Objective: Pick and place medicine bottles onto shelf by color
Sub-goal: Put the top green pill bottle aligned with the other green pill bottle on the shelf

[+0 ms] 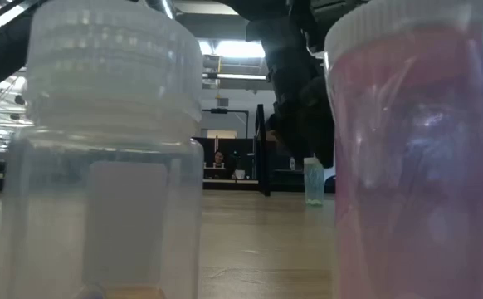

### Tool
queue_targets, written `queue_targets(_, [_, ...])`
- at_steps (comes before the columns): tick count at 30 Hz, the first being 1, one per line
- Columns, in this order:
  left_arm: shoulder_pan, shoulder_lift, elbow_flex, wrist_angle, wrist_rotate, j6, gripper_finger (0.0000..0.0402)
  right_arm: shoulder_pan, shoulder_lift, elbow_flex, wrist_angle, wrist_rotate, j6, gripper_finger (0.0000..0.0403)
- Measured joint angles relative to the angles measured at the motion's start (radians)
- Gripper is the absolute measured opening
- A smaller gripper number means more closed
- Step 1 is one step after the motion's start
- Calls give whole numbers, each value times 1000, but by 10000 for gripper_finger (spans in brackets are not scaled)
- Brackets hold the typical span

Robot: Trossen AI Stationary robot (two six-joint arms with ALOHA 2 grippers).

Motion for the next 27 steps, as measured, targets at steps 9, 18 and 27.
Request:
queue_targets(9, [9, -35, 43, -25, -29, 7, 270, 0, 0, 0, 1, 0, 0, 172])
queue_targets(18, [9, -64, 178, -173, -53, 37, 270, 0, 0, 0, 5, 0, 0, 172])
queue_targets(27, [25, -137, 174, -373, -103, -20, 270, 0, 0, 0, 16, 6, 0, 172])
